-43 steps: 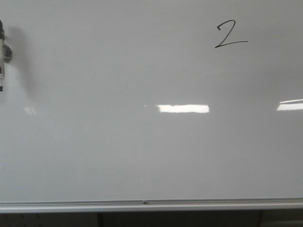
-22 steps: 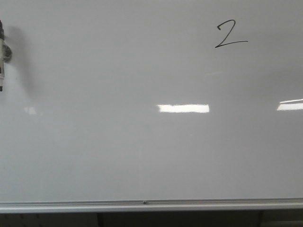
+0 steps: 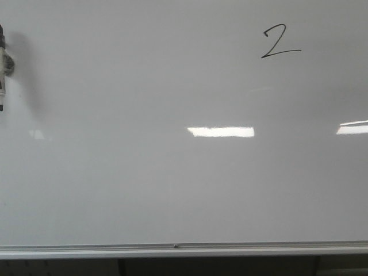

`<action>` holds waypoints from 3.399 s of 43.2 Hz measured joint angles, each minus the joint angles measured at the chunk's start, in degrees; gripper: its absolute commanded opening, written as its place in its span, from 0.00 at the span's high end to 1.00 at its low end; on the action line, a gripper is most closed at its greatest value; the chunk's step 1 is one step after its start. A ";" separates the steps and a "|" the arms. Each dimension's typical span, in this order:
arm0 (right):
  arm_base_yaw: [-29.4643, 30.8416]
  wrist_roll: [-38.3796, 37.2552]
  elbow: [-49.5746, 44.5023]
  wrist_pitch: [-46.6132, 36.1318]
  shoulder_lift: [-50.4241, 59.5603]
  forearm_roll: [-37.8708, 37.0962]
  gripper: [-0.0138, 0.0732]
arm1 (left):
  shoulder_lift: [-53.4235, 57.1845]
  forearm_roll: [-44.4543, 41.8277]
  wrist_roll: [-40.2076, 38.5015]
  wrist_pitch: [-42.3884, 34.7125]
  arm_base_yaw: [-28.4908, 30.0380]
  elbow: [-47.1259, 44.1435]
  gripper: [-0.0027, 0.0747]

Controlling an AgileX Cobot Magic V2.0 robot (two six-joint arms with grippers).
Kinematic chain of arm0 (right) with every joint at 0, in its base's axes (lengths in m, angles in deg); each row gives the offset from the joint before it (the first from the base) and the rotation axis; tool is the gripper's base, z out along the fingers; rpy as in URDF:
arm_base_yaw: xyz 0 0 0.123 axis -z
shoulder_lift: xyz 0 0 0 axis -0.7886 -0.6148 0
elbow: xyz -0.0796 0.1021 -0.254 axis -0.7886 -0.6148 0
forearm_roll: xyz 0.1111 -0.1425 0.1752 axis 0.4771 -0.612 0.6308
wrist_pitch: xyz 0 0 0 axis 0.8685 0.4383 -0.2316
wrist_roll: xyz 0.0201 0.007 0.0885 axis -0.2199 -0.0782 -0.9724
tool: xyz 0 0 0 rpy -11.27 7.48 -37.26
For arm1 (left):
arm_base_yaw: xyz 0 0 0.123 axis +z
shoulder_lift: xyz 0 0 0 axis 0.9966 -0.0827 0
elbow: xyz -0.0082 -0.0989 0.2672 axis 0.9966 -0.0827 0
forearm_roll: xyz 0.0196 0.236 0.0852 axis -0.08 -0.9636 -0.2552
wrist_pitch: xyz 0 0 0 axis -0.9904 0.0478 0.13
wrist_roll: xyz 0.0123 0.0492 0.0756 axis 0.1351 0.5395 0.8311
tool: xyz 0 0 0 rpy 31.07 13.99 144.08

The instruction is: Write number 2 on whiteboard

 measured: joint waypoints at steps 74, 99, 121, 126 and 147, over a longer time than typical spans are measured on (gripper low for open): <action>0.00 0.00 0.01 -2.59 0.00 0.00 0.92 | 39.54 2.60 0.00 -40.09 4.17 -47.00 0.99; 0.00 0.00 0.01 -2.70 0.00 0.00 0.92 | 39.54 2.60 0.00 -50.91 4.20 -50.03 0.99; 0.00 0.00 0.01 -2.70 0.00 0.00 0.92 | 39.54 2.60 0.00 -51.04 4.01 -50.03 0.99; 0.00 0.00 0.01 -2.70 0.00 0.00 0.92 | 39.54 2.60 0.00 -51.04 4.01 -50.03 0.99; 0.85 0.00 -3.37 -5.91 5.01 -0.47 0.92 | 39.54 2.60 0.00 -51.08 4.01 -50.03 0.99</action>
